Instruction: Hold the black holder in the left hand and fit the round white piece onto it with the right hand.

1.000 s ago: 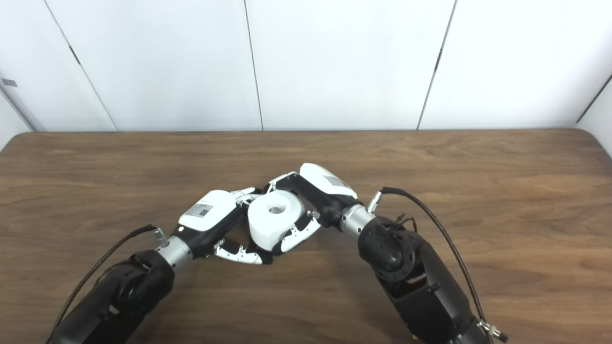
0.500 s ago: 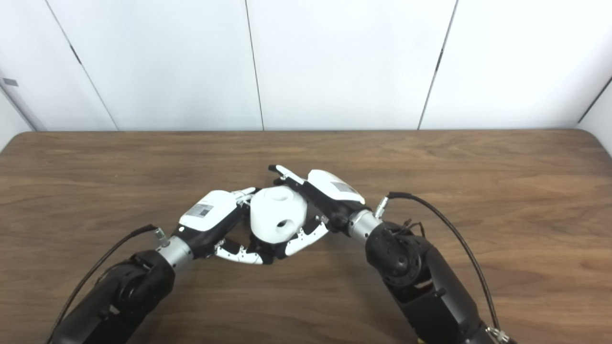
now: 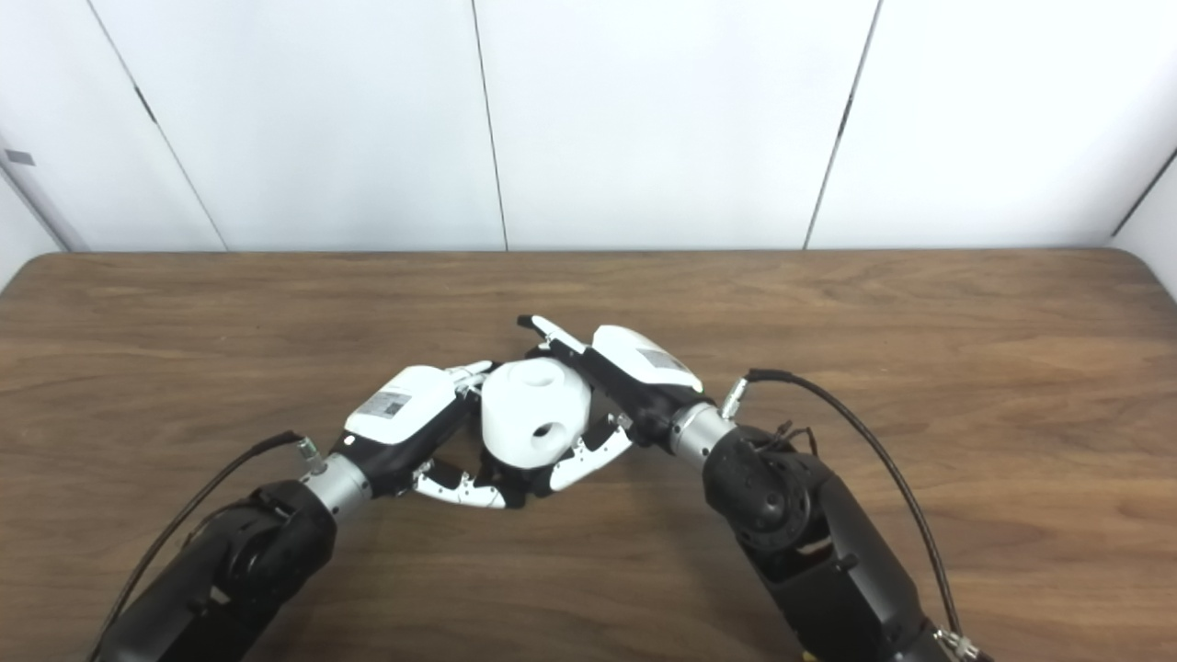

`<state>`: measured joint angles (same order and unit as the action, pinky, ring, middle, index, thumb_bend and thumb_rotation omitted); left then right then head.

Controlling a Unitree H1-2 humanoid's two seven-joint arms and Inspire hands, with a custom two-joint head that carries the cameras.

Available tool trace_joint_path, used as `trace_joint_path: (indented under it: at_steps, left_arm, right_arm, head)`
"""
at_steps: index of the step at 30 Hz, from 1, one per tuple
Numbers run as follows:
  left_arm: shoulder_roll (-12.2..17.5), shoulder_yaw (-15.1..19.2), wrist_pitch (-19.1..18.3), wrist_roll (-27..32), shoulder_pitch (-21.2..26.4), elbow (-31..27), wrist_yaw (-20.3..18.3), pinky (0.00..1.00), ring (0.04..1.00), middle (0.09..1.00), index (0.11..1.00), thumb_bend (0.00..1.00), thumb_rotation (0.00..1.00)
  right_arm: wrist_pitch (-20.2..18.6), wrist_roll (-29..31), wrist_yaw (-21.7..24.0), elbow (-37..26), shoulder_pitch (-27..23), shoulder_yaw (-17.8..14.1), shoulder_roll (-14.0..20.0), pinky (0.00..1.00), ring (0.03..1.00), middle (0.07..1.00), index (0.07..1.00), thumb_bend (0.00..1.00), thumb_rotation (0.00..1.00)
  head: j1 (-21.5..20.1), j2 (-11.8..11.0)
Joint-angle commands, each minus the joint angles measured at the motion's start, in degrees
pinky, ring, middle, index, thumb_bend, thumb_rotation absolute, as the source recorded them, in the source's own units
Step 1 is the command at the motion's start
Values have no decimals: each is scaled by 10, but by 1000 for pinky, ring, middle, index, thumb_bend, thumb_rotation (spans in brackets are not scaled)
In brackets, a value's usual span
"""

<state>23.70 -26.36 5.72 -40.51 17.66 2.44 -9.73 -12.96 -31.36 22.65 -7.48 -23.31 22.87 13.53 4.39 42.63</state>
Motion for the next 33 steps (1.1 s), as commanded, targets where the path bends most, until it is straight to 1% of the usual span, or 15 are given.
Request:
trace_joint_path:
  at_steps: [1, 4, 7, 12, 15, 18, 22, 25, 30, 33]
  left_arm:
    - [5, -16, -1, -17, -9, 17, -32, 884, 934, 862, 487, 524, 58]
    - [4, -15, -4, -17, -7, 18, -34, 891, 937, 863, 487, 524, 59]
    - [5, -16, -5, -18, -6, 19, -35, 900, 944, 867, 488, 524, 59]
    - [5, -15, 0, -20, -5, 22, -29, 888, 938, 860, 487, 524, 59]
    - [7, -15, -2, -22, -4, 20, -31, 886, 942, 863, 487, 524, 59]
    - [8, -14, -3, -21, -5, 19, -31, 886, 943, 866, 487, 524, 60]
    - [8, -13, -2, -21, -6, 18, -29, 889, 945, 866, 487, 524, 60]
    - [8, -13, -3, -20, -6, 18, -30, 897, 948, 869, 487, 524, 60]
    - [8, -11, -3, -17, -7, 19, -30, 905, 949, 868, 487, 524, 59]
    - [8, -12, -3, -21, -7, 19, -28, 904, 949, 869, 487, 524, 60]
  right_arm:
    - [22, 9, -14, -21, -18, -14, 0, 642, 786, 865, 1000, 883, 230]
    - [33, 22, -19, -22, -16, -26, 1, 650, 786, 857, 999, 899, 217]
    - [25, 30, -11, -32, -15, -36, 6, 686, 810, 869, 1000, 896, 206]
    - [21, 54, 1, -44, -12, -52, 17, 695, 838, 899, 1000, 899, 194]
    - [24, 71, 7, -52, -9, -63, 28, 694, 841, 906, 1000, 898, 161]
    - [21, 79, 12, -63, -7, -69, 37, 673, 839, 909, 1000, 901, 154]
    - [4, 90, 32, -81, -6, -75, 55, 642, 847, 927, 1000, 895, 149]
    - [-1, 97, 43, -89, -7, -77, 67, 655, 849, 938, 1000, 892, 138]
    - [4, 116, 51, -88, -6, -86, 79, 638, 845, 936, 1000, 897, 107]
    - [8, 117, 49, -87, -5, -91, 85, 679, 840, 919, 1000, 896, 108]
  head:
    - [0, 0]
    - [-1, 1]
    - [-1, 0]
    - [-1, 0]
    - [-1, 0]
    - [-1, 1]
    - [0, 2]
    - [-1, 4]
    - [-3, 4]
    - [-3, 4]
